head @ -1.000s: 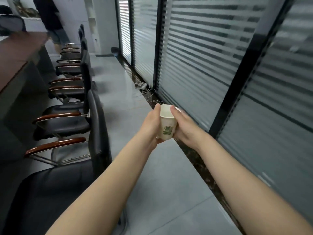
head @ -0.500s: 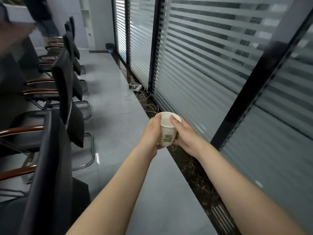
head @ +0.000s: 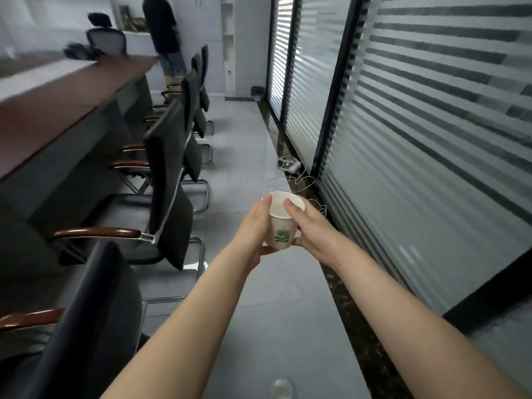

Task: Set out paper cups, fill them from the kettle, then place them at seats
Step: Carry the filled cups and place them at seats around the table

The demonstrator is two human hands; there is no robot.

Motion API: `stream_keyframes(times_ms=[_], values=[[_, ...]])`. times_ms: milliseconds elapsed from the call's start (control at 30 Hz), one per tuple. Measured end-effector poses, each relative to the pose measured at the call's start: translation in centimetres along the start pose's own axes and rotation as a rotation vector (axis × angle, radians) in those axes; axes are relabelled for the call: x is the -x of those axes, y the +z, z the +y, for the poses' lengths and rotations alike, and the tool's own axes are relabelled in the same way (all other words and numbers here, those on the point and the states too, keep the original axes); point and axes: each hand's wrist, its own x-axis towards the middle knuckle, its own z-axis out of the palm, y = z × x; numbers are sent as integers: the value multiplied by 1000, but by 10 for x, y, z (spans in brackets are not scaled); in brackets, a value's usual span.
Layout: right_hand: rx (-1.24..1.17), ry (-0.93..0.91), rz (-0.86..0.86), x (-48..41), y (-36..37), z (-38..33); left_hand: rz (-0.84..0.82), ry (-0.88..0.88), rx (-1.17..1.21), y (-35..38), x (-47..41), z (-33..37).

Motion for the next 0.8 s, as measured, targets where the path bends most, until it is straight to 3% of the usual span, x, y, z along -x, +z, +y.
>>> stream_keyframes(times_ms=[367,500,800], values=[[39,-38,-421,-222,73,-29,343,27,120,-100,-140,66],[17,-10,-541,-287,135,-29,532,15,167,-157,-172,85],[84,-3,-803,-376,293,-39,756,40,276,-313,-204,111]])
